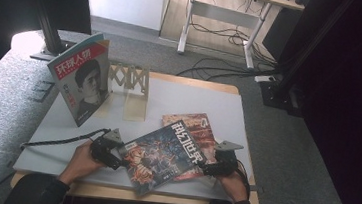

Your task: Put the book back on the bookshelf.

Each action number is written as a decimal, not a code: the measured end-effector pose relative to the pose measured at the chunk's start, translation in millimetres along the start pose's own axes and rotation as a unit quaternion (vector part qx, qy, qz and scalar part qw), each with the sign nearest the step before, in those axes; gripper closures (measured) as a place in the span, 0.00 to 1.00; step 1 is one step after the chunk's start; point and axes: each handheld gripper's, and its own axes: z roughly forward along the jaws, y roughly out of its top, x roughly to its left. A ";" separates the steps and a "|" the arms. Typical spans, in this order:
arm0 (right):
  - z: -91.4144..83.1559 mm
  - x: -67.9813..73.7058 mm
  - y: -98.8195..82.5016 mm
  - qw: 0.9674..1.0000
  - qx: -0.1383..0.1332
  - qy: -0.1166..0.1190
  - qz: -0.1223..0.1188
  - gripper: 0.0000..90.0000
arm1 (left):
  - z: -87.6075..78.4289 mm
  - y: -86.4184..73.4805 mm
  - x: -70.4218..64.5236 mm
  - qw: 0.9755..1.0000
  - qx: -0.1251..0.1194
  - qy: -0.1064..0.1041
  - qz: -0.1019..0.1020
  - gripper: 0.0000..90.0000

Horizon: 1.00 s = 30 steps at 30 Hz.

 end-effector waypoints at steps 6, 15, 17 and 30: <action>2.7 -10.6 0.0 1.000 0.002 -0.005 0.014 0.05 | 7.9 6.9 -0.6 1.000 -0.012 -0.011 -0.004 0.21; 3.9 -13.5 -0.9 1.000 0.008 -0.006 0.016 0.04 | -8.9 0.5 -3.1 1.000 -0.003 0.002 0.031 0.20; 3.1 -13.5 -2.5 1.000 0.011 -0.010 0.015 0.05 | -13.7 -5.1 -2.5 1.000 -0.006 0.002 0.028 0.19; 3.9 -15.2 -4.3 1.000 0.010 -0.012 0.020 0.03 | -10.6 -11.5 -1.2 0.999 -0.003 0.009 0.034 0.42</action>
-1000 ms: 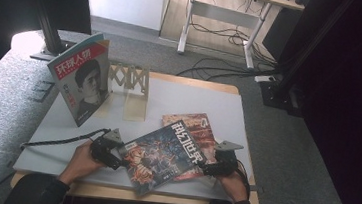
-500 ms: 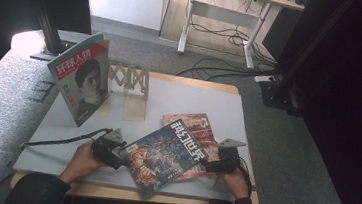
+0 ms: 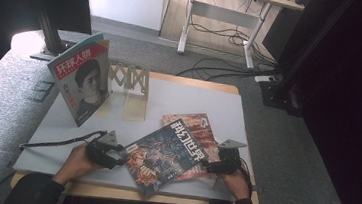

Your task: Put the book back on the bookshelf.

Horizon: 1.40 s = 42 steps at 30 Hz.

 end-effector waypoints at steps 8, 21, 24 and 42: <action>1.4 -9.8 0.4 1.000 -0.004 -0.017 0.013 0.03 | 7.9 9.7 -1.1 1.000 0.002 0.005 0.005 0.42; 5.3 -35.1 4.8 0.998 -0.003 -0.046 0.035 0.04 | 23.8 28.2 1.8 1.000 -0.018 0.007 0.003 0.41; 7.0 -41.3 7.0 0.998 -0.003 -0.054 0.040 0.05 | 26.8 30.2 3.8 0.999 -0.031 0.000 -0.008 0.41; 21.1 -73.2 22.8 0.995 0.004 -0.074 0.070 0.05 | 41.0 45.8 9.3 0.998 -0.062 -0.006 -0.031 0.40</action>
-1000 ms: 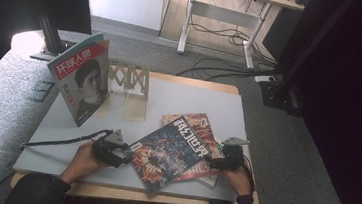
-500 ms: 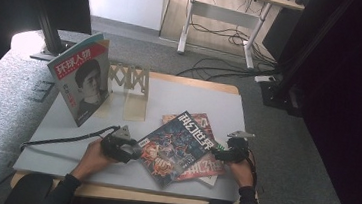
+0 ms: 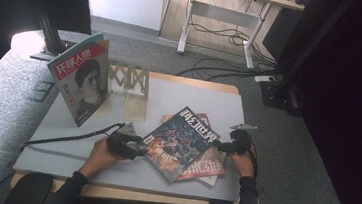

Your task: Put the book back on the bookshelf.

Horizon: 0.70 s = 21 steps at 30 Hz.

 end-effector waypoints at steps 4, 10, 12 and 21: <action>3.7 -5.2 4.1 1.000 0.003 -0.004 0.006 0.05 | 3.2 7.0 -1.6 1.000 0.012 0.010 0.015 0.40; 8.4 -12.6 9.8 1.000 0.006 -0.012 0.017 0.06 | 8.8 9.9 1.6 1.000 -0.005 0.006 0.004 0.39; 8.5 -13.9 11.0 1.000 0.009 -0.008 0.020 0.08 | 8.6 9.5 1.5 1.000 -0.007 0.007 0.008 0.39; -4.8 -11.8 14.8 0.999 -0.001 0.024 0.035 0.10 | -6.4 12.2 1.8 1.000 0.001 0.025 0.013 0.30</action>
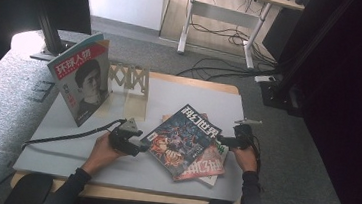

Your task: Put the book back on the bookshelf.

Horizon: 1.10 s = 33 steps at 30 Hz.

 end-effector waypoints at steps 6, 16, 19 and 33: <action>10.0 4.3 3.8 0.999 0.005 0.031 0.016 0.10 | -4.2 -10.9 -6.4 0.998 0.038 0.030 0.029 0.20; 35.5 5.0 7.2 0.994 0.018 0.084 0.065 0.11 | -19.0 -29.7 9.7 0.999 0.021 0.015 -0.019 0.20; 36.4 3.5 7.0 0.992 0.023 0.102 0.077 0.14 | -15.2 -31.4 9.2 0.999 0.029 0.008 -0.018 0.20; 38.8 6.4 8.0 0.986 0.029 0.135 0.098 0.28 | -10.2 -34.4 8.4 0.999 0.038 0.007 -0.010 0.21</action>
